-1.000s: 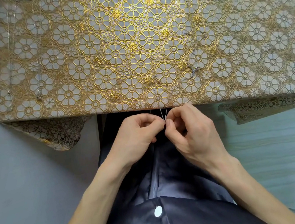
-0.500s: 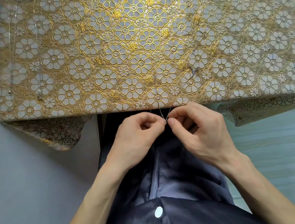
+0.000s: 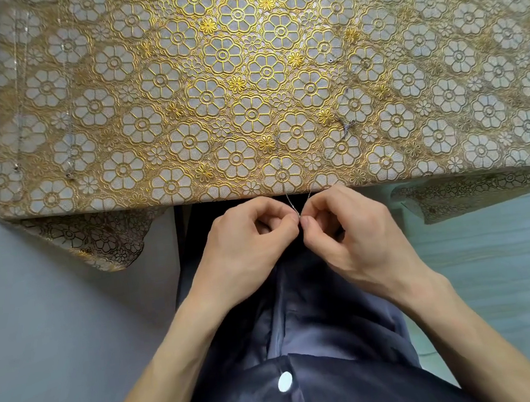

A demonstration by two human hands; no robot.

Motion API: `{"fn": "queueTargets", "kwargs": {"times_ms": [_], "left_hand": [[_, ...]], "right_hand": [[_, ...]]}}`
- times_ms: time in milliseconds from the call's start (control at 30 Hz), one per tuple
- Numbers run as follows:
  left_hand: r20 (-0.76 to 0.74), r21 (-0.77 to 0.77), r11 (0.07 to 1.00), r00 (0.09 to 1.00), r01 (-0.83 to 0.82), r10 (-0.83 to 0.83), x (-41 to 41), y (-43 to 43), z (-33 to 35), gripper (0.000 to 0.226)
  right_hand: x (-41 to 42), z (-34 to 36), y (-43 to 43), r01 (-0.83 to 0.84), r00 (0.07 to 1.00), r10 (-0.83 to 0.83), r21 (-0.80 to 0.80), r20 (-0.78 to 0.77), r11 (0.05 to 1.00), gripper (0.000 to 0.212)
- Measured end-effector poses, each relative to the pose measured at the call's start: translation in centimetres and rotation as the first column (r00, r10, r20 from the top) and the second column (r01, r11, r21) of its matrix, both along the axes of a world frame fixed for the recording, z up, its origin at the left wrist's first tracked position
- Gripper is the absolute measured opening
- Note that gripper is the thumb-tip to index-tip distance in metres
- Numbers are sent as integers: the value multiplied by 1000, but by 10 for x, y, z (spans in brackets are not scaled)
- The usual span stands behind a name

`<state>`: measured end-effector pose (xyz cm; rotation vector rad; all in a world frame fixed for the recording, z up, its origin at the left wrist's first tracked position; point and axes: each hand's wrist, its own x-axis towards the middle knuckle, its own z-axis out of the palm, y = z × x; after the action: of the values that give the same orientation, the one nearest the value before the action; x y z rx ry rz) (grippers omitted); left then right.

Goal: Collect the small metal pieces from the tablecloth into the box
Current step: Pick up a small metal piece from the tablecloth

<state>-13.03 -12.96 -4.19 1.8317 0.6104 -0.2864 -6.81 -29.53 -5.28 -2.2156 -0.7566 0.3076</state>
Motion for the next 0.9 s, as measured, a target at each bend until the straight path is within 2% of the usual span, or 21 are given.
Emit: {"fn": "queueTargets", "kwargs": {"times_ms": [333, 467, 567, 633, 767, 900], "left_hand": [[61, 6, 996, 995, -84, 83, -2, -6, 3, 8], [42, -99, 987, 991, -125, 129, -2, -9, -2, 15], [-26, -269, 946, 983, -183, 182, 0, -12, 1, 10], [-60, -310, 934, 984, -176, 166, 0, -13, 3, 13], [-7, -231, 964, 991, -129, 131, -1, -10, 1, 12], [141, 73, 993, 987, -91, 80, -8, -9, 3, 4]], "right_hand": [[-5, 2, 4, 77, 997, -77, 41, -9, 996, 11], [-6, 5, 5, 118, 992, -114, 80, -53, 990, 9], [-9, 5, 6, 194, 959, -165, 107, -233, 975, 7], [-12, 7, 7, 265, 908, -210, 107, -362, 958, 9], [-13, 14, 8, 323, 836, -233, 103, -497, 941, 13], [-10, 16, 7, 333, 820, -228, 113, -525, 936, 14]]}}
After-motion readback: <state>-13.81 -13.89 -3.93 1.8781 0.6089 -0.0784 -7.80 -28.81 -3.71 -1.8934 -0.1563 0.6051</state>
